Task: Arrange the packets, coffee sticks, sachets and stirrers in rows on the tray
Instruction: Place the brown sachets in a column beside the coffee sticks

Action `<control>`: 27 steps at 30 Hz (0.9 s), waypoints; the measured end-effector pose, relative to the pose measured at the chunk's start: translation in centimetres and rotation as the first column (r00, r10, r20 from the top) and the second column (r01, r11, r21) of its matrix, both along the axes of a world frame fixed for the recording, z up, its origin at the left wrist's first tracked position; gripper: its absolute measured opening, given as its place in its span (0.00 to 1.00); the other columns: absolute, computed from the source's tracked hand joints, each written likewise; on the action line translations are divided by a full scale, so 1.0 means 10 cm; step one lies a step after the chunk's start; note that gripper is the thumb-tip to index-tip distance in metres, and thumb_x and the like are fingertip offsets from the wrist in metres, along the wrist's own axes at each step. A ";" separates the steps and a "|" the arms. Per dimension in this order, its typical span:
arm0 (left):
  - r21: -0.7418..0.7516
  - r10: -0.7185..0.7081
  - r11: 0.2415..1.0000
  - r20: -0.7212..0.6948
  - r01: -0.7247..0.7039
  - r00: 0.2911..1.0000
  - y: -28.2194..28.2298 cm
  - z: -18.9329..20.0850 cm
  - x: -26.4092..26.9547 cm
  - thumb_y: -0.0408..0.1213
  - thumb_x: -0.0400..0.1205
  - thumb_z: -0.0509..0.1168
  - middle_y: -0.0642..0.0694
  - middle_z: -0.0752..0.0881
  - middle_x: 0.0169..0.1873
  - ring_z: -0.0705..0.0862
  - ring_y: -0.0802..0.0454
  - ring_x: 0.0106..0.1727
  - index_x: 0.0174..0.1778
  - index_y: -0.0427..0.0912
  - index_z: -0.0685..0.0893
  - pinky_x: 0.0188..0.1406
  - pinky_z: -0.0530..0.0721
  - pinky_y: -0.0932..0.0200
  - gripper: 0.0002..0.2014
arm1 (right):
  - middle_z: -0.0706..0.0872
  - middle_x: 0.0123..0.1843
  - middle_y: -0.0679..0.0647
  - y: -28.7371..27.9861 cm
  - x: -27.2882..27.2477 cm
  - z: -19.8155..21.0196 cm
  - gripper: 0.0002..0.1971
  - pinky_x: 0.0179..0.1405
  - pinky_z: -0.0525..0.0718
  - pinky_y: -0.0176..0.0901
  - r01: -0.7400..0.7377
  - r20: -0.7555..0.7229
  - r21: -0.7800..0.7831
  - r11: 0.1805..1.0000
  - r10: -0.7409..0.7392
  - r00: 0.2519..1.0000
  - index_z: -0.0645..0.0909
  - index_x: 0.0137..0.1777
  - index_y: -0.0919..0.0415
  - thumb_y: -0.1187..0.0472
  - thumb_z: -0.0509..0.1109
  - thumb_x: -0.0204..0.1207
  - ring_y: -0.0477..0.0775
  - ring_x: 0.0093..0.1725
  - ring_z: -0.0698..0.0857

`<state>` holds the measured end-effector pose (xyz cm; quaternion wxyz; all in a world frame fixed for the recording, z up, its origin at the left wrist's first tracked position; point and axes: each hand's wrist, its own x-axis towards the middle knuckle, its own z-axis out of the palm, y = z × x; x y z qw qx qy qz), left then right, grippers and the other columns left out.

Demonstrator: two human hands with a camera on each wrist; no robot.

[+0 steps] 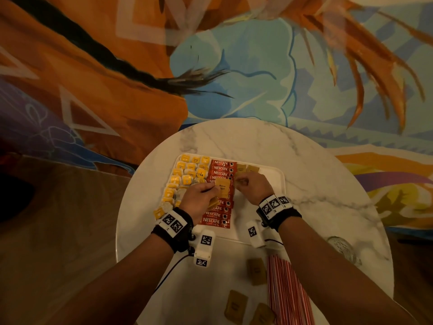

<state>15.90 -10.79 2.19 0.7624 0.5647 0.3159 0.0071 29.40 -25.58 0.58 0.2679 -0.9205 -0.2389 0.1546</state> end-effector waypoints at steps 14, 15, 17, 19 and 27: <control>-0.002 -0.060 0.998 0.005 0.060 0.998 -0.09 -0.07 -0.05 0.31 0.84 0.69 0.40 0.93 0.49 0.90 0.50 0.48 0.54 0.41 0.91 0.46 0.87 0.58 0.07 | 0.90 0.39 0.48 -0.15 -0.60 0.11 0.07 0.34 0.81 0.35 0.111 -0.352 0.448 0.887 0.061 0.934 0.89 0.47 0.58 0.57 0.72 0.83 0.38 0.31 0.83; -0.007 -0.064 0.998 0.005 0.064 0.998 -0.09 -0.08 -0.06 0.31 0.84 0.69 0.40 0.93 0.49 0.90 0.49 0.48 0.54 0.40 0.91 0.46 0.87 0.57 0.07 | 0.90 0.39 0.49 -0.16 -0.60 0.07 0.07 0.35 0.82 0.37 0.123 -0.340 0.435 0.892 0.036 0.940 0.89 0.47 0.58 0.58 0.72 0.82 0.38 0.31 0.84; -0.031 -0.052 0.998 -0.009 0.052 0.999 -0.10 -0.07 -0.06 0.29 0.84 0.69 0.40 0.92 0.50 0.89 0.49 0.47 0.55 0.40 0.90 0.44 0.88 0.59 0.07 | 0.91 0.40 0.51 -0.17 -0.53 0.04 0.08 0.36 0.85 0.42 0.171 -0.296 0.399 0.901 -0.050 0.954 0.89 0.46 0.58 0.58 0.71 0.83 0.42 0.33 0.85; -0.084 -0.033 0.996 -0.017 0.032 0.999 -0.09 -0.06 -0.05 0.27 0.83 0.69 0.38 0.90 0.52 0.88 0.48 0.47 0.60 0.38 0.88 0.42 0.89 0.59 0.11 | 0.91 0.39 0.52 -0.19 -0.40 0.04 0.09 0.41 0.88 0.46 0.235 -0.247 0.356 0.905 -0.151 0.957 0.89 0.44 0.57 0.57 0.70 0.83 0.49 0.36 0.87; -0.025 -0.125 0.992 -0.038 0.124 0.991 -0.03 -0.05 -0.09 0.19 0.82 0.64 0.39 0.85 0.64 0.86 0.40 0.64 0.75 0.43 0.77 0.63 0.87 0.40 0.26 | 0.90 0.39 0.51 -0.18 -0.11 -0.08 0.11 0.43 0.83 0.44 0.202 -0.133 0.011 0.979 -0.199 0.971 0.90 0.39 0.58 0.56 0.71 0.81 0.54 0.42 0.88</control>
